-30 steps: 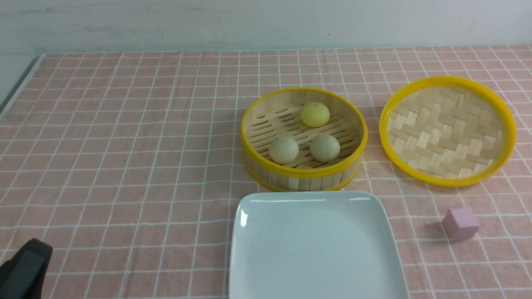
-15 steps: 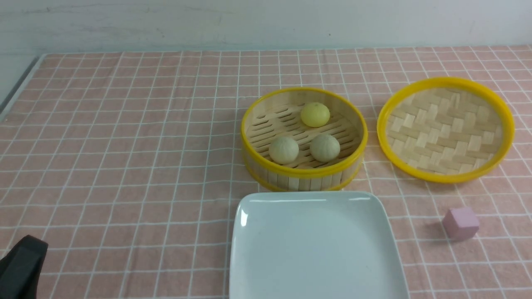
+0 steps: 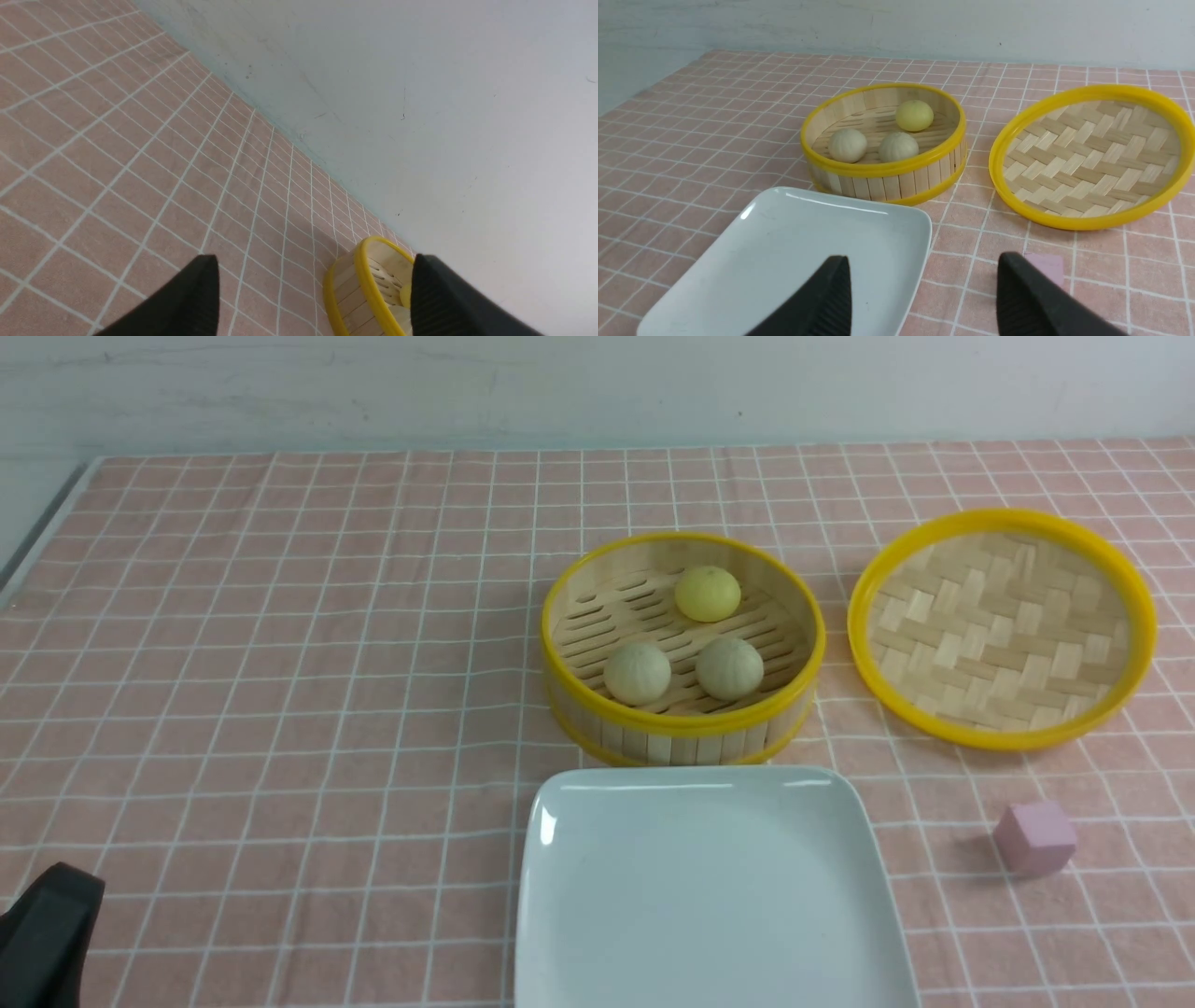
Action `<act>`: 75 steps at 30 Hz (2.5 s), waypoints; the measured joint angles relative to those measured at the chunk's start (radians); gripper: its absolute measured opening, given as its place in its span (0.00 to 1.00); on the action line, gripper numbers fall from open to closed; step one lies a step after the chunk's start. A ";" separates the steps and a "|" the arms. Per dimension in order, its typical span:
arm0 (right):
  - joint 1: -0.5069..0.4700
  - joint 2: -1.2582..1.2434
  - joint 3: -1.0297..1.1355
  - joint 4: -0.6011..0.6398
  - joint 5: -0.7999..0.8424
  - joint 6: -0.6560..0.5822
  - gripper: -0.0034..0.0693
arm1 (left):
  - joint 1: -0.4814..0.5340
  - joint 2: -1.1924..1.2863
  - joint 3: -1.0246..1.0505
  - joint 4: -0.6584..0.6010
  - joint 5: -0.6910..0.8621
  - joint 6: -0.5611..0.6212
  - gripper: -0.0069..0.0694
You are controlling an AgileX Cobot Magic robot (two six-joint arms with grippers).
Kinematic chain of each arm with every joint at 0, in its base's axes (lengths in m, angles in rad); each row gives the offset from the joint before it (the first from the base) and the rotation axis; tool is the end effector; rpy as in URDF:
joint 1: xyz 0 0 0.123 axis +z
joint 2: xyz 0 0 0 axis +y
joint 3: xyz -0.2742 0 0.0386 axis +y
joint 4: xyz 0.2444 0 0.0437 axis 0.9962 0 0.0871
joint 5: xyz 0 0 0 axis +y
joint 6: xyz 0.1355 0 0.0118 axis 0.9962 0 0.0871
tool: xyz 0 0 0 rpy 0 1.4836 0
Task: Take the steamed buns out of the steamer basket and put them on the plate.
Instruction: Use the right arm to grab the steamed stuffed bun that is closest to it
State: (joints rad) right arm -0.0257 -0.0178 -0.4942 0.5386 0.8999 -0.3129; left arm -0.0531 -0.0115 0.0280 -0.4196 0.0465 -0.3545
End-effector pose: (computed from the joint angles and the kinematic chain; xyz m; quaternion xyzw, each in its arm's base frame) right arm 0.0396 0.0537 0.2867 -0.1016 0.7694 0.1657 0.6085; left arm 0.1061 -0.0082 0.2019 -0.2394 0.6547 -0.2941 0.6539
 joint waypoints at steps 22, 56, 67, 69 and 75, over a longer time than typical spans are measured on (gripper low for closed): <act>0.000 0.393 -0.075 0.084 0.109 -0.270 0.63 | 0.000 0.003 -0.329 0.033 0.403 0.329 0.80; 0.232 2.059 -1.436 -0.050 0.298 -0.474 0.63 | 0.000 0.749 -0.630 -0.266 0.419 0.966 0.80; 0.340 2.255 -1.641 -0.174 0.328 -0.395 0.63 | 0.000 0.772 -0.630 -0.275 0.417 0.987 0.80; 0.340 2.263 -1.641 -0.178 0.328 -0.389 0.63 | 0.000 0.774 -0.630 -0.275 0.415 0.989 0.80; 0.340 2.289 -1.645 -0.164 0.331 -0.382 0.63 | 0.000 0.774 -0.630 -0.277 0.412 0.992 0.80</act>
State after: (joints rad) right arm 0.3139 2.2716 -2.1387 0.3751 1.2305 -0.6945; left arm -0.0531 0.7621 -0.6022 -0.6969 0.4587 0.6376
